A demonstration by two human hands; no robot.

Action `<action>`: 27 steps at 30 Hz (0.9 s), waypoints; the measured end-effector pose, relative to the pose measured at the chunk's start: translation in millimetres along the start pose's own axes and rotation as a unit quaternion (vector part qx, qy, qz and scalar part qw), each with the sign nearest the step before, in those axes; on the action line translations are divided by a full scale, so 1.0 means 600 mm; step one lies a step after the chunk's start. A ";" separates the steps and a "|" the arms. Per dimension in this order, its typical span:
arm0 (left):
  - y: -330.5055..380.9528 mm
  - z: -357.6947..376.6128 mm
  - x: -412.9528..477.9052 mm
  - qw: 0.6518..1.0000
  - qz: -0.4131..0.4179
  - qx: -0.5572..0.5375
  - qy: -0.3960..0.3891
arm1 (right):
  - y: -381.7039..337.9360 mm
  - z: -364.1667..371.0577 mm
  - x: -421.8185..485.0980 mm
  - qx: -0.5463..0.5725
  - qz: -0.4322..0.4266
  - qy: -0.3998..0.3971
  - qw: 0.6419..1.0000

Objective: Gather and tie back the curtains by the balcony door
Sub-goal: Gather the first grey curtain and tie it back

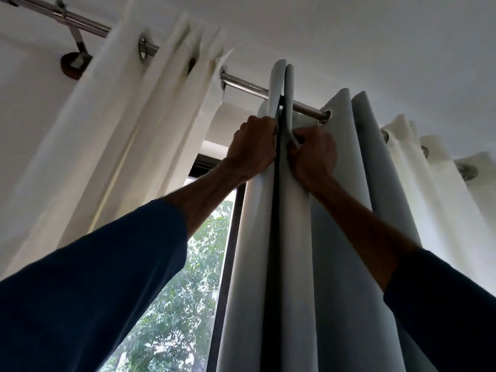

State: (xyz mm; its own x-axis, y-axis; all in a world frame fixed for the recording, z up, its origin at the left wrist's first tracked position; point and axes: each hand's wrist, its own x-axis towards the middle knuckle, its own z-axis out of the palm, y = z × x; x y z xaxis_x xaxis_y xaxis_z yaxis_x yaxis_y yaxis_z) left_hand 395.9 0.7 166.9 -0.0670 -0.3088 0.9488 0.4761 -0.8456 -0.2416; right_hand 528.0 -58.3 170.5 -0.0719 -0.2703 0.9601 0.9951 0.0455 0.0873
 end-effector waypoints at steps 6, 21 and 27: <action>0.030 0.004 -0.015 0.997 -0.031 -0.027 -0.066 | -0.007 -0.036 -0.044 0.004 -0.025 -0.031 0.999; 0.070 0.004 -0.028 0.967 -0.233 -0.030 -0.096 | 0.036 -0.060 -0.119 0.059 -0.189 -0.128 0.972; 0.049 0.006 -0.043 0.979 -0.188 -0.013 -0.084 | 0.115 -0.091 -0.088 0.026 -0.073 -0.009 0.997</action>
State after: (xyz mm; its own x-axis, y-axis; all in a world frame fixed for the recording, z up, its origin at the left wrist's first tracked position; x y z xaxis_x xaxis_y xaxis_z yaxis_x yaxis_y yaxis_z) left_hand 414.8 -14.7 136.2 -0.0866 0.0998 0.9912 0.4224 -0.8974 0.1273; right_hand 603.9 -93.6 111.6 -0.2174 -0.2606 0.9406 0.9692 0.0568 0.2398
